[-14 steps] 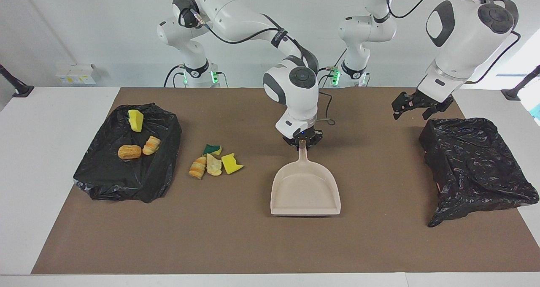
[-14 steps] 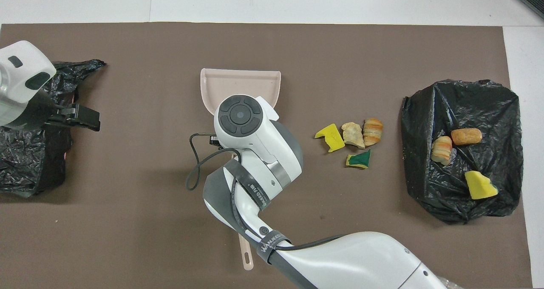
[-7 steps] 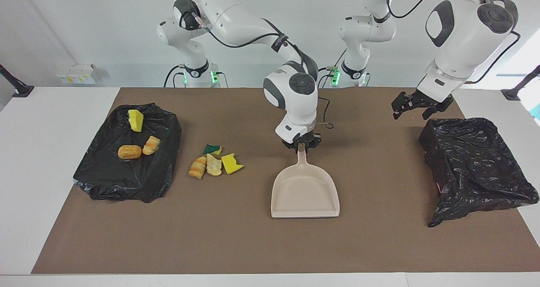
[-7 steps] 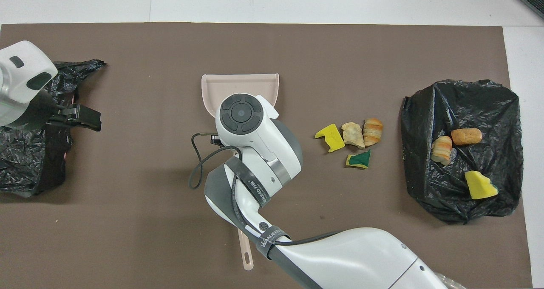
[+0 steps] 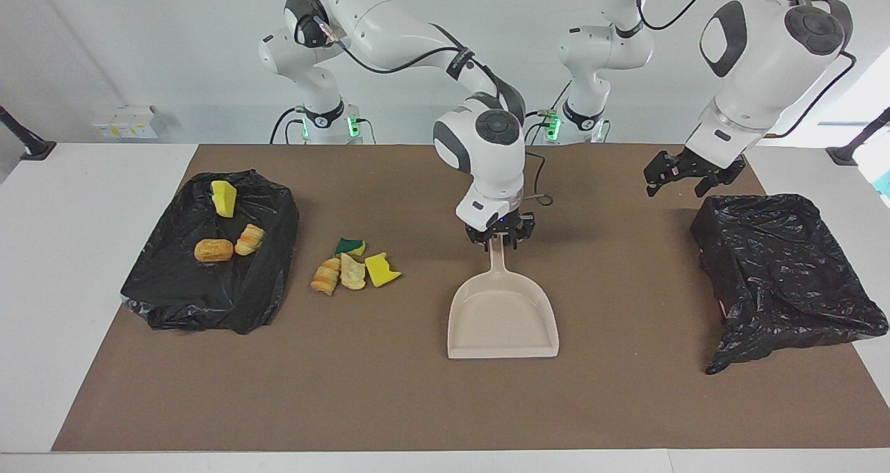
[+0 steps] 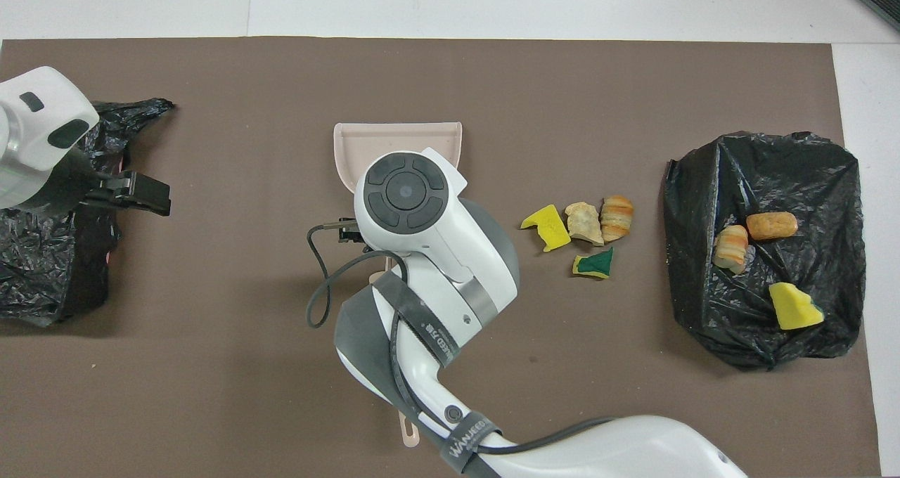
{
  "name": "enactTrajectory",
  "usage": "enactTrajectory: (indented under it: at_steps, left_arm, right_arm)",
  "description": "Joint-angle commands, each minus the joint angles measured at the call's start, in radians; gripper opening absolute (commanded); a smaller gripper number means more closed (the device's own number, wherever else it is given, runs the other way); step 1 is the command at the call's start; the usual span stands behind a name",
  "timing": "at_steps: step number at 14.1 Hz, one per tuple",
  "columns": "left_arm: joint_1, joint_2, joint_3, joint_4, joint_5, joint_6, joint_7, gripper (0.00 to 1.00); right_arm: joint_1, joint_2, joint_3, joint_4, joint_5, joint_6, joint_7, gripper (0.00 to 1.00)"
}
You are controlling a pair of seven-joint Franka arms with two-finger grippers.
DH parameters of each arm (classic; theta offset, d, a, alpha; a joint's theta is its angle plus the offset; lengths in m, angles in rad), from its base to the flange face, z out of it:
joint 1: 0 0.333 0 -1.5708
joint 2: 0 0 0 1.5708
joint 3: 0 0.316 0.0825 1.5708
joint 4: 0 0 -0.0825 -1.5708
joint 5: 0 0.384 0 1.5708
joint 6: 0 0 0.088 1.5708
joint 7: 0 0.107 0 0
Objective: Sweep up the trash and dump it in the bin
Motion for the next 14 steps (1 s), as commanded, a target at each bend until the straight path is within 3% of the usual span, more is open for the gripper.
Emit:
enactTrajectory:
  at_steps: [1, 4, 7, 10, 14]
  left_arm:
    - [-0.005, 0.008, -0.005, 0.003, -0.010, 0.030, 0.009, 1.00]
    - [-0.028, 0.067, -0.006, 0.011, -0.048, 0.037, -0.002, 1.00]
    - [-0.082, 0.088, -0.008, 0.009, -0.048, 0.124, -0.005, 1.00]
    - [-0.143, 0.148, -0.008, 0.005, -0.050, 0.184, -0.166, 1.00]
    - [-0.283, 0.222, -0.011, 0.000, -0.002, 0.291, -0.180, 1.00]
  right_arm:
    - [-0.001, -0.241, 0.004, -0.259, 0.044, -0.044, -0.098, 1.00]
    - [0.050, -0.380, 0.006, -0.415, 0.154, -0.062, -0.184, 1.00]
    - [0.058, -0.477, 0.006, -0.592, 0.157, -0.046, -0.293, 1.00]
    - [0.082, -0.450, 0.007, -0.689, 0.157, 0.113, -0.323, 1.00]
    - [0.147, -0.393, 0.007, -0.702, 0.186, 0.174, -0.284, 1.00]
